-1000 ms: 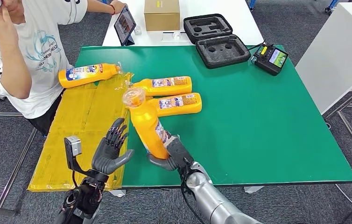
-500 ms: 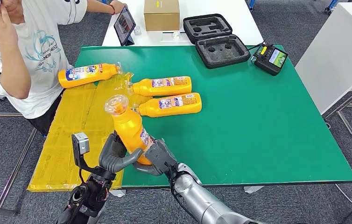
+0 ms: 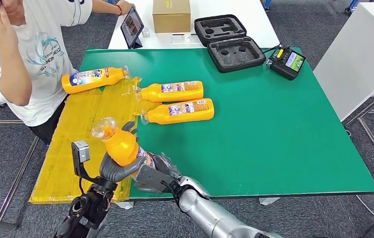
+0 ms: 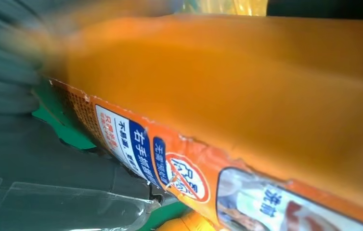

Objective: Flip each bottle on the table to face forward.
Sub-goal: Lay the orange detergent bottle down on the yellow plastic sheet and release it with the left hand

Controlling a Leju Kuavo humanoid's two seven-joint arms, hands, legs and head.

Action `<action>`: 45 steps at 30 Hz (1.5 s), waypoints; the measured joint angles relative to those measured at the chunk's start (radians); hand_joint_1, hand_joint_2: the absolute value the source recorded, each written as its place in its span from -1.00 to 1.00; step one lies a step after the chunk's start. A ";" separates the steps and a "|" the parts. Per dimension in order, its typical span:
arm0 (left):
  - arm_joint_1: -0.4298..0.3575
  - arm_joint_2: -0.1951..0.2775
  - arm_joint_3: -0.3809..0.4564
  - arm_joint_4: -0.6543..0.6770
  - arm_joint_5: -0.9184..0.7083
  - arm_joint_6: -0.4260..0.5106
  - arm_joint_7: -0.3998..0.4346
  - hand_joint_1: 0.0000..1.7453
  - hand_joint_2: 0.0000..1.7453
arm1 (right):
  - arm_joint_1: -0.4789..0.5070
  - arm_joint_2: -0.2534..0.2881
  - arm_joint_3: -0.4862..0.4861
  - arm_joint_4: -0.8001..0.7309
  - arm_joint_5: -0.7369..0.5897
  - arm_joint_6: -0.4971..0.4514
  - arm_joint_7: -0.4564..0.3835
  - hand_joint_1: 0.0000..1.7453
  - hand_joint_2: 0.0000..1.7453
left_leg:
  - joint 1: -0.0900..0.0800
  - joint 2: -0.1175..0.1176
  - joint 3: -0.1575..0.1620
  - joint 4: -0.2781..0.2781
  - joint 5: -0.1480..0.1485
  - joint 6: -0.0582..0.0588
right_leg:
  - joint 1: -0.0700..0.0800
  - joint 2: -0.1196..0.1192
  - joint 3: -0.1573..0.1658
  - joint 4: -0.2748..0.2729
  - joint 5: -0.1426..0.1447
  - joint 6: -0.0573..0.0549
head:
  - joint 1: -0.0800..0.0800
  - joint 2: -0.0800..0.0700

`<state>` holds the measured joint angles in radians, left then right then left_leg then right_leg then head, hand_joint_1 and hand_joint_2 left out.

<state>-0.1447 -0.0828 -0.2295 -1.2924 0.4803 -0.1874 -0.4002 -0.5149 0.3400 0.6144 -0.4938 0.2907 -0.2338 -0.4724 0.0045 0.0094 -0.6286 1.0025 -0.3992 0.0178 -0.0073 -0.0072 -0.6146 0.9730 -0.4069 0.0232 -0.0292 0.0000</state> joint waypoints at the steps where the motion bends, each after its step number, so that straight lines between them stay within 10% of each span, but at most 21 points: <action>1: 0.002 0.003 0.001 0.002 0.004 0.000 0.000 -1.00 1.00 | -0.005 -0.002 0.021 0.001 0.000 -0.003 0.012 1.00 1.00 | 0.000 0.000 0.000 0.000 0.000 0.000 | 0.000 0.000 0.000 0.000 0.000 0.000 | 0.000 0.000; 2: 0.005 0.005 0.002 0.005 0.006 0.000 0.000 -0.89 1.00 | -0.010 -0.005 0.044 0.002 0.000 -0.006 0.023 1.00 1.00 | 0.000 0.000 0.000 0.000 0.000 0.000 | 0.000 0.000 0.000 0.000 0.000 0.000 | 0.000 0.000; 6: 0.012 0.011 0.006 0.014 0.009 0.002 0.001 0.79 1.00 | -0.031 -0.011 0.113 0.012 -0.004 -0.013 0.048 1.00 1.00 | 0.000 0.001 0.000 0.000 0.000 0.000 | 0.000 0.000 0.000 0.000 0.000 0.000 | 0.000 0.000; 8: 0.015 0.012 0.007 0.016 0.009 0.005 0.001 1.00 1.00 | -0.041 -0.013 0.139 0.019 -0.012 -0.017 0.055 1.00 1.00 | 0.000 0.001 0.000 0.000 0.000 0.000 | 0.000 0.000 -0.001 0.000 0.000 0.000 | 0.000 0.000; 16: 0.015 0.013 0.011 0.016 0.014 0.007 0.003 1.00 1.00 | -0.062 -0.013 0.201 0.043 -0.021 -0.069 0.061 1.00 1.00 | 0.000 0.001 0.000 0.000 0.000 0.000 | 0.000 0.000 -0.001 0.000 0.000 0.000 | 0.000 0.000; 20: 0.014 0.013 0.011 0.016 0.013 0.007 0.003 1.00 1.00 | -0.064 -0.013 0.217 0.050 -0.001 -0.109 0.064 -0.76 1.00 | 0.000 0.001 0.000 0.000 0.000 0.000 | 0.000 0.000 -0.001 0.000 0.000 0.000 | 0.000 0.000; 21: 0.014 0.013 0.011 0.016 0.012 0.007 0.002 1.00 1.00 | -0.064 -0.013 0.220 0.052 0.012 -0.126 0.068 -1.00 0.50 | 0.000 0.001 0.000 0.000 0.000 0.000 | 0.000 0.000 -0.001 0.000 0.000 0.000 | 0.000 0.000; 24: 0.010 0.012 0.011 0.014 0.004 0.019 -0.011 1.00 1.00 | -0.064 -0.010 0.225 0.058 0.063 -0.175 0.081 -1.00 -1.00 | 0.000 0.000 0.000 0.000 0.000 0.000 | 0.000 0.000 0.000 0.000 0.000 0.000 | 0.000 0.000; 45: 0.004 0.000 0.058 -0.062 -0.121 0.181 -0.107 1.00 1.00 | 0.007 -0.022 0.048 -0.120 0.161 -0.286 -0.007 -1.00 -1.00 | 0.000 0.000 0.000 0.000 0.000 0.000 | 0.000 0.000 0.000 0.000 0.000 0.000 | 0.000 0.000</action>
<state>-0.1405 -0.0825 -0.1715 -1.3548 0.3593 -0.0062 -0.5075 -0.5075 0.3180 0.6623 -0.6137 0.4520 -0.5196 -0.4799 0.0045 0.0094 -0.6287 1.0025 -0.3991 0.0177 -0.0073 -0.0072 -0.6148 0.9731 -0.4068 0.0232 -0.0290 0.0000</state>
